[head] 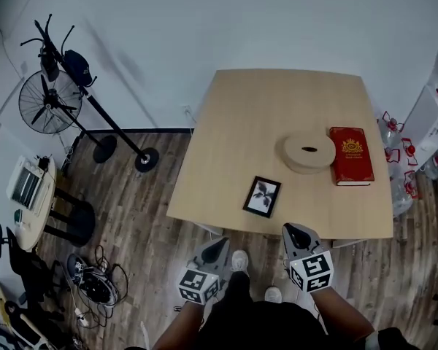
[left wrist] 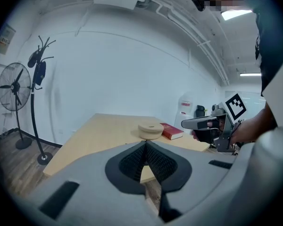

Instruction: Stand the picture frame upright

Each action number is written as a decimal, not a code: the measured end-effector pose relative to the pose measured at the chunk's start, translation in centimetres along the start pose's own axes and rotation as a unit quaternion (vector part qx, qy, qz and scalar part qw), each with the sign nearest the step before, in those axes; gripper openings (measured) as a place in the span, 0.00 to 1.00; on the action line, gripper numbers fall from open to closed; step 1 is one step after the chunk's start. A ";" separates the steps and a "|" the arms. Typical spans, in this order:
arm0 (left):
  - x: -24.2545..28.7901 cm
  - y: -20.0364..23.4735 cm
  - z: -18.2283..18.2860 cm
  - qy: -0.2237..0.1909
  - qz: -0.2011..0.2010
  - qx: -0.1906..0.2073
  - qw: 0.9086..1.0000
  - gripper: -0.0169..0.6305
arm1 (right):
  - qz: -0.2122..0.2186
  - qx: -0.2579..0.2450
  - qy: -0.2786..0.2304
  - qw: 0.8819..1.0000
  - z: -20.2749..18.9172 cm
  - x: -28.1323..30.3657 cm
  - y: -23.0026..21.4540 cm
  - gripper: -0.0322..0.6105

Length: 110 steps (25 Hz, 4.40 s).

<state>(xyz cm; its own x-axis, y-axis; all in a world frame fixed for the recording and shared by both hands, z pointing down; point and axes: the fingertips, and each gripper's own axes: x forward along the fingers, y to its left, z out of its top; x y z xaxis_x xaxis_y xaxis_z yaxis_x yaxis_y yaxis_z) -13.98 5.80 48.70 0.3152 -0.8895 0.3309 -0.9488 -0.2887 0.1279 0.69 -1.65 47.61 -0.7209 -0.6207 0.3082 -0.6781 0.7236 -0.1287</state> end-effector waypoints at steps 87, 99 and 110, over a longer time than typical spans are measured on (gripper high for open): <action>17.2 13.0 -1.9 0.119 -0.170 -0.019 0.978 0.03 | -0.213 0.172 0.202 0.940 -12.4 18.9 -10.4 0.15; 17.6 10.7 -1.6 0.122 -0.174 -0.010 0.977 0.03 | -0.218 0.155 0.107 0.958 -7.4 15.8 -12.6 0.15; 18.3 6.9 -1.6 0.125 -0.177 -0.004 0.976 0.03 | -0.229 0.152 0.052 0.960 -5.4 12.2 -16.9 0.16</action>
<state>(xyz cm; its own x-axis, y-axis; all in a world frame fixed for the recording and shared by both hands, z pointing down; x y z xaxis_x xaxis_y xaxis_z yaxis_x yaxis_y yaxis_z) -14.77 -11.90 57.12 0.6182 -0.6200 0.4832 -0.7803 -0.5579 0.2825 4.13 -19.84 58.70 -0.3292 -0.8079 0.4888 -0.9425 0.2497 -0.2221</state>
